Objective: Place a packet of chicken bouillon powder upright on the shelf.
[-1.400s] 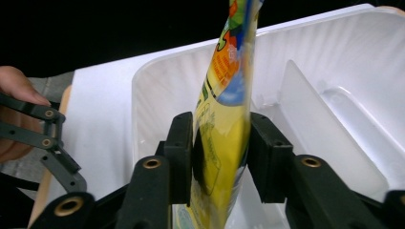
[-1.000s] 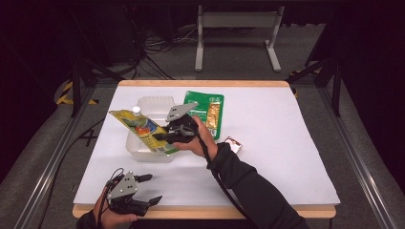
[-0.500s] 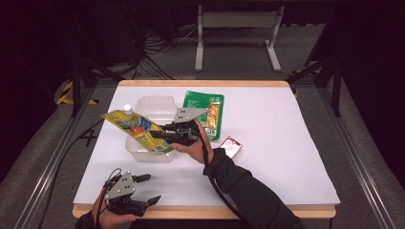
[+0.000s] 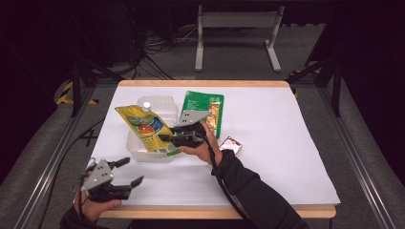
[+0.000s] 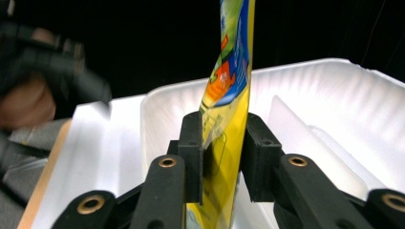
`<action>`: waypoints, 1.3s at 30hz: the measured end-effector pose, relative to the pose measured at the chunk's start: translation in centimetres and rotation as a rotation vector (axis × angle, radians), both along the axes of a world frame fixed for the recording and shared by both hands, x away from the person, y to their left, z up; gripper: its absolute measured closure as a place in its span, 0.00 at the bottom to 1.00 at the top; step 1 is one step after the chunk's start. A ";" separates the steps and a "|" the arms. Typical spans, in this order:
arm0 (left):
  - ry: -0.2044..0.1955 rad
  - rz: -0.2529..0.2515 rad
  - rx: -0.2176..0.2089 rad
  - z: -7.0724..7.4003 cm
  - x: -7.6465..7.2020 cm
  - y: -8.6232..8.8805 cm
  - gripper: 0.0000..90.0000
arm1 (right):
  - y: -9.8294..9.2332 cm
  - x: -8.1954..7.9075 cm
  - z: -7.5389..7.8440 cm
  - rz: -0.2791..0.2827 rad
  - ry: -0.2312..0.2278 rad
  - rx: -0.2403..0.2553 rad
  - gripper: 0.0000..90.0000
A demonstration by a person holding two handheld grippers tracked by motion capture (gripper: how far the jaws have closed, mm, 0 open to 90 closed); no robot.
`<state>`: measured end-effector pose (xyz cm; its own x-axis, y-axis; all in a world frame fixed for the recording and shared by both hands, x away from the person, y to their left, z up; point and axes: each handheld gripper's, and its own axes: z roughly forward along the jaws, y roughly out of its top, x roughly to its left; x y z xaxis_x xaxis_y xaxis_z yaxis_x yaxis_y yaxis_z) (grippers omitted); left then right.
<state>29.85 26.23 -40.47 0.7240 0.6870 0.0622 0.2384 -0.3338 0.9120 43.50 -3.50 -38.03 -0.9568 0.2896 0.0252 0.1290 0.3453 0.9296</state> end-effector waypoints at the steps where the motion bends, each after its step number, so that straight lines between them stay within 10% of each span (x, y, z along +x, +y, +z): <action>1: -0.008 0.024 -0.003 0.4 0.5 0.6 0.27 | -0.1 0.0 0.1 -0.003 -0.001 -0.016 0.75; 6: -0.005 0.071 -0.039 2.1 4.5 2.3 0.26 | -0.6 0.0 0.5 -0.034 -0.001 -0.102 0.65; 14: 0.072 0.051 -0.033 2.6 11.2 1.2 0.24 | -1.6 0.4 0.9 0.020 0.042 -0.062 0.88; 20: 0.120 0.015 -0.051 2.1 13.4 0.2 0.23 | -1.7 -0.1 1.2 0.046 0.015 -0.063 0.92; 27: 0.099 -0.005 -0.146 1.8 13.4 0.8 0.40 | -2.0 0.0 1.0 0.045 0.029 -0.046 0.92; 33: 0.022 0.051 -0.211 2.9 12.3 1.8 0.98 | -1.5 -0.4 1.3 0.054 0.021 -0.049 0.96; 39: -0.087 0.019 -0.204 4.9 10.2 2.1 1.00 | -1.1 -0.7 1.6 0.063 0.008 -0.067 0.97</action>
<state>40.09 28.34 -35.60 0.7087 0.7053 -0.0178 0.1600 -0.1362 0.9777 42.76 -4.63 -36.45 -0.9731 0.2300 0.0156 0.1124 0.4144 0.9031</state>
